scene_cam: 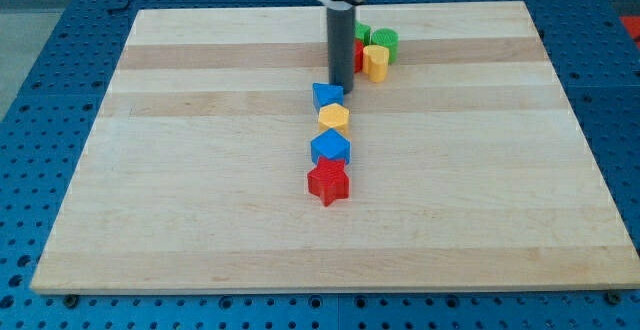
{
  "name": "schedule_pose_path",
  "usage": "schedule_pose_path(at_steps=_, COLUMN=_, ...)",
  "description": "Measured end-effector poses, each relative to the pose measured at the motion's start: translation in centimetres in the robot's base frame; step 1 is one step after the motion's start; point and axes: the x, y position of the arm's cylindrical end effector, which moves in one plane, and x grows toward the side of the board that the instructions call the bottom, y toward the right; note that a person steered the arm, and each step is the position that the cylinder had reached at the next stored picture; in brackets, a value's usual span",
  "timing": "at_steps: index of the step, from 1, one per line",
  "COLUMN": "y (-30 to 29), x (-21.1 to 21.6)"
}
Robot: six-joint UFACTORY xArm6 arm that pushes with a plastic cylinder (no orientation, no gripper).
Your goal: Move yellow heart above blue triangle
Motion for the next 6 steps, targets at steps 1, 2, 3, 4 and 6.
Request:
schedule_pose_path(at_steps=1, y=4.2, x=-0.1)
schedule_pose_path(at_steps=2, y=8.0, x=-0.9)
schedule_pose_path(at_steps=3, y=10.2, x=-4.6)
schedule_pose_path(at_steps=4, y=10.2, x=-6.3)
schedule_pose_path(at_steps=6, y=8.3, x=-6.3)
